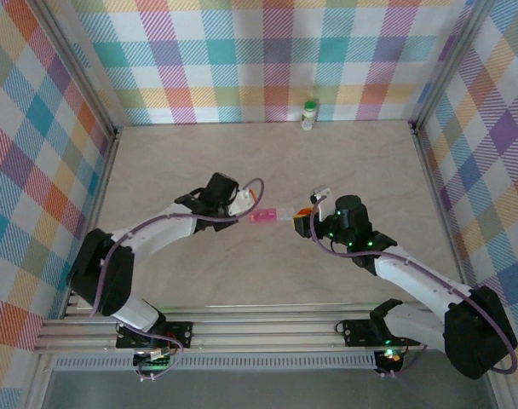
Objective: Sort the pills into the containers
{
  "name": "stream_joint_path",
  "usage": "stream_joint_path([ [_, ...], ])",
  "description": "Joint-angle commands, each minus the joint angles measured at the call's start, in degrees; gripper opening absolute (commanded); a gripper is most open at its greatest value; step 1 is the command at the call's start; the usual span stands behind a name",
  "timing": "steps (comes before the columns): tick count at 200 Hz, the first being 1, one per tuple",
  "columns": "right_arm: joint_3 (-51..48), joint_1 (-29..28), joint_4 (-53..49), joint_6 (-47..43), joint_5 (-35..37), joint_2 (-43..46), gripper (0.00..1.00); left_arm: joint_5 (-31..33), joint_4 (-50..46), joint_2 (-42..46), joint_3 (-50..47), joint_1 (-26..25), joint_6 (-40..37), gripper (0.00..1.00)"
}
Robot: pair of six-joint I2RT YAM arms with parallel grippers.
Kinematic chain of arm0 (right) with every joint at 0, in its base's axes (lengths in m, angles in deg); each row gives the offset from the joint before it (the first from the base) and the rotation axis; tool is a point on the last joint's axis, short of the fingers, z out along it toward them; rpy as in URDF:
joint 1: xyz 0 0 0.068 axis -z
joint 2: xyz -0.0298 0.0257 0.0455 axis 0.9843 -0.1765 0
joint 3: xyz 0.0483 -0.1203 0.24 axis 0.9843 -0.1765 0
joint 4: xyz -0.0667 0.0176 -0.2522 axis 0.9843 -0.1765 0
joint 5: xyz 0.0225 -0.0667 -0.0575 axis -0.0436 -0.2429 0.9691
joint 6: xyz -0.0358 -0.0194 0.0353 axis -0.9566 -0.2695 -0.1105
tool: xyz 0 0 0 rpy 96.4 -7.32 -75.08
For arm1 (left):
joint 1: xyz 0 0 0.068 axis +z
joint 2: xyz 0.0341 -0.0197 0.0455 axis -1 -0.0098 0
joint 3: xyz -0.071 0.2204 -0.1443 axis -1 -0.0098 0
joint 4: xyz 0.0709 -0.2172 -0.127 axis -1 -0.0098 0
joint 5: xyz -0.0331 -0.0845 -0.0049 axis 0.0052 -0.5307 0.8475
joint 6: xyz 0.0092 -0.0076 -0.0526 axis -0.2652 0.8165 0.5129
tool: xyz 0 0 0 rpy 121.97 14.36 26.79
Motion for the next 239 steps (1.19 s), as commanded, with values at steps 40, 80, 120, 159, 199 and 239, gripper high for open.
stream_joint_path([
  [40,1.1,0.1,1.6,0.0,-0.3,1.8,0.0,5.9,-7.8,-8.0,6.5,-1.9,-10.3,0.0],
  [80,1.3,0.1,1.9,0.4,-1.3,1.6,0.0,9.3,-11.9,-12.0,10.4,-2.9,-13.0,0.0],
  [120,1.3,0.1,1.9,0.5,-1.6,1.6,0.0,12.8,-15.1,-14.3,13.1,-4.0,-15.5,0.0],
  [159,1.3,0.1,1.9,0.6,-1.7,2.0,0.0,17.5,-17.1,-15.7,14.9,-5.4,-17.4,0.0],
  [199,1.3,0.1,1.9,0.7,-2.2,2.4,0.0,22.1,-17.8,-17.0,16.7,-6.3,-19.9,0.0],
  [239,1.3,0.1,1.9,0.7,-2.4,2.6,0.0,23.7,-18.5,-18.2,17.9,-7.2,-21.7,0.0],
])
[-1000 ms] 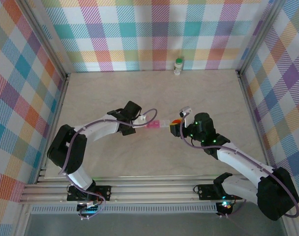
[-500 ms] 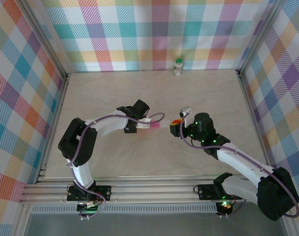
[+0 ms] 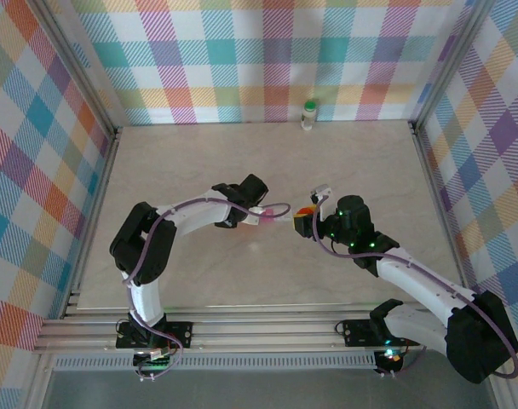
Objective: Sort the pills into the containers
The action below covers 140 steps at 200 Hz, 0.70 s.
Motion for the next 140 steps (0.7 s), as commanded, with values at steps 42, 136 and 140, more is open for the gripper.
stream_joint_path([
  [42,1.2,0.1,1.7,0.5,-1.3,1.4,0.0,5.5,-3.7,-3.0,3.2,-1.4,-4.7,0.0],
  [136,1.3,0.1,1.9,0.8,-2.0,1.3,0.0,9.6,-3.6,-3.0,2.6,-1.6,-9.3,0.0],
  [140,1.3,0.1,1.9,0.8,-2.0,1.2,0.0,9.7,-3.7,-2.9,2.5,-1.6,-9.6,0.0],
])
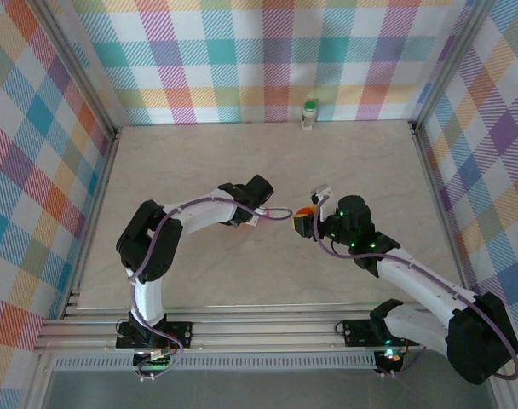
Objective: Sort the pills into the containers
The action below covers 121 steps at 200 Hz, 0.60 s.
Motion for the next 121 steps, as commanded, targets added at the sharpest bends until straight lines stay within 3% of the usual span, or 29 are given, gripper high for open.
stream_joint_path([
  [1,1.3,0.1,1.9,0.8,-1.2,0.7,0.0,1.9,-2.9,-0.5,0.0,-0.3,-2.8,0.0],
  [121,1.3,0.1,2.2,1.1,-1.8,0.3,0.0,2.6,-2.7,3.0,-1.4,0.1,-4.3,0.0],
])
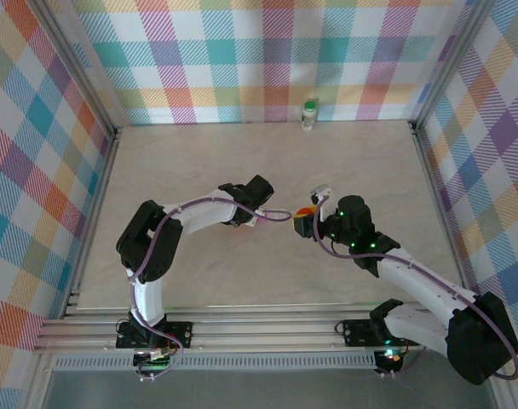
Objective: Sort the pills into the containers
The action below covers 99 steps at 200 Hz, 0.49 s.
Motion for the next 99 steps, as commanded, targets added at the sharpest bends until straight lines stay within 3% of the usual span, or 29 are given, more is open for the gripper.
stream_joint_path([
  [1,1.3,0.1,2.2,0.9,-1.5,0.3,0.0,0.8,-2.6,2.8,-1.3,0.2,-1.3,0.0],
  [99,1.3,0.1,2.2,1.1,-2.0,0.3,0.0,1.8,0.4,3.9,-3.7,1.2,-3.9,0.0],
])
